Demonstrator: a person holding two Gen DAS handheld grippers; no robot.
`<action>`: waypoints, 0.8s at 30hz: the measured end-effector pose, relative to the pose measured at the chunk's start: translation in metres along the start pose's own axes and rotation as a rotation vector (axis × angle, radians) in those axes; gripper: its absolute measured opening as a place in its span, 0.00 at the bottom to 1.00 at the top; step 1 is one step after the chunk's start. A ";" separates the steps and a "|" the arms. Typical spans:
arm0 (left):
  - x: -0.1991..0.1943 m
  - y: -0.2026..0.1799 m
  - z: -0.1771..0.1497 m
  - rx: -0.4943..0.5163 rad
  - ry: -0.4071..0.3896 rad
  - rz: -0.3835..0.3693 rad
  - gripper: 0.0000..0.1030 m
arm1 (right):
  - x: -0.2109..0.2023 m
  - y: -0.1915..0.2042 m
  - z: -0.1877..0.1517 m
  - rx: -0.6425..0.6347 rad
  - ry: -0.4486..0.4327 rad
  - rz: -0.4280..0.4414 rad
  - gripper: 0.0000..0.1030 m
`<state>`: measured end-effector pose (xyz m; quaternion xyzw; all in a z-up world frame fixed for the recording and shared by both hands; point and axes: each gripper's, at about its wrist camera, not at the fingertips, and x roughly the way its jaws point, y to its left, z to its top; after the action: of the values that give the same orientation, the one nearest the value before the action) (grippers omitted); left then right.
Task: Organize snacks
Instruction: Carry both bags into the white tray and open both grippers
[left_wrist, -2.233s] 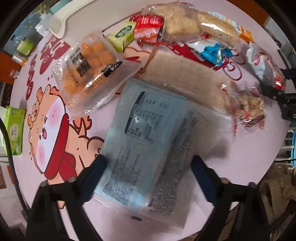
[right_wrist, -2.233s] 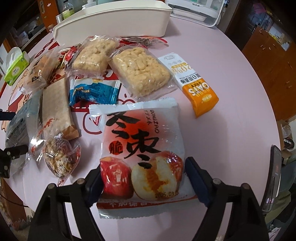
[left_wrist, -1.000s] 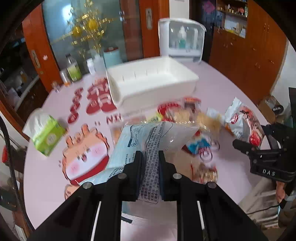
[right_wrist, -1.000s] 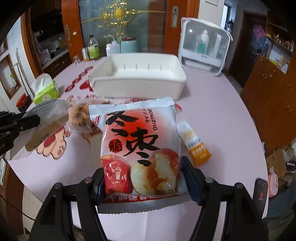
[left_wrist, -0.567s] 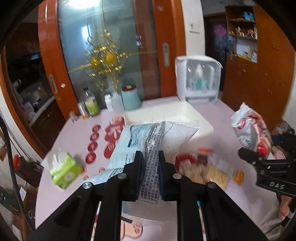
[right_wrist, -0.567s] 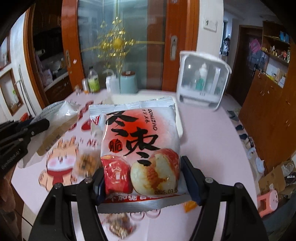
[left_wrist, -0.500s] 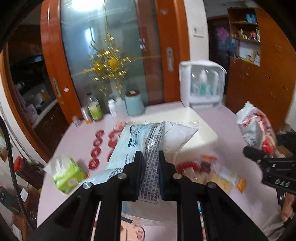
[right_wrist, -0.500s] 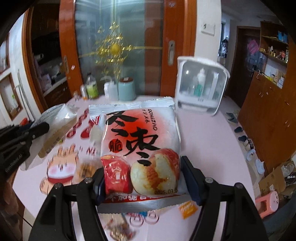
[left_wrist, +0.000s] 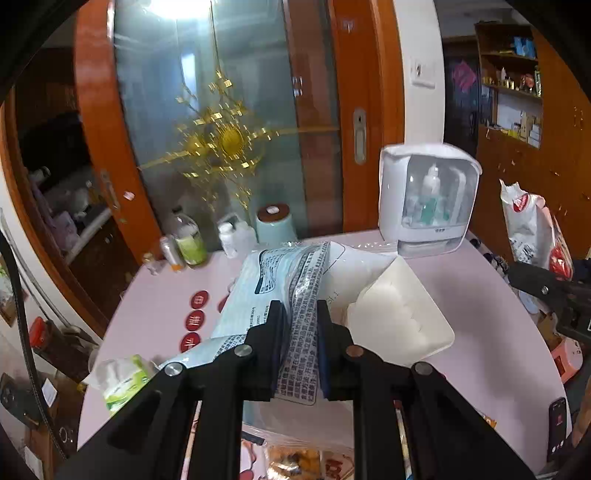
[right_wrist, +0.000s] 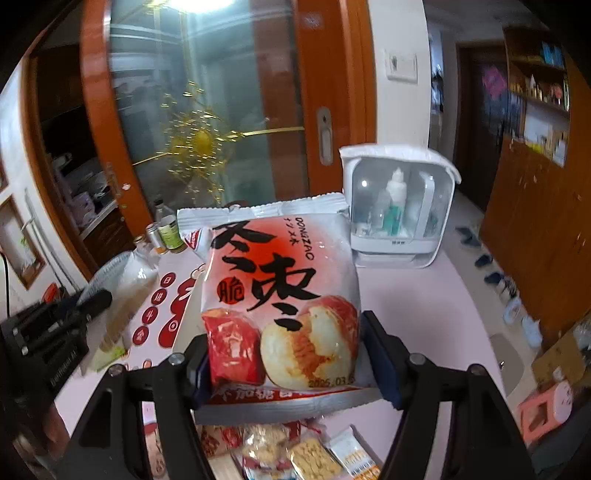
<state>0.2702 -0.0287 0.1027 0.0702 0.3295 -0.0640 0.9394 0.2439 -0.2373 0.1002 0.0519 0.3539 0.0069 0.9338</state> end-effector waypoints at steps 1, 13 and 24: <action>0.011 -0.001 0.003 -0.008 0.019 -0.006 0.14 | 0.014 -0.002 0.003 0.009 0.023 0.009 0.68; 0.160 -0.029 -0.016 -0.032 0.224 0.017 0.15 | 0.171 -0.014 -0.016 0.088 0.251 0.072 0.70; 0.182 -0.032 -0.024 -0.002 0.171 0.118 0.95 | 0.220 -0.025 -0.037 0.137 0.332 0.062 0.87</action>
<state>0.3915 -0.0693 -0.0333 0.0940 0.4040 -0.0020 0.9099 0.3841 -0.2475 -0.0749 0.1243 0.5013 0.0202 0.8561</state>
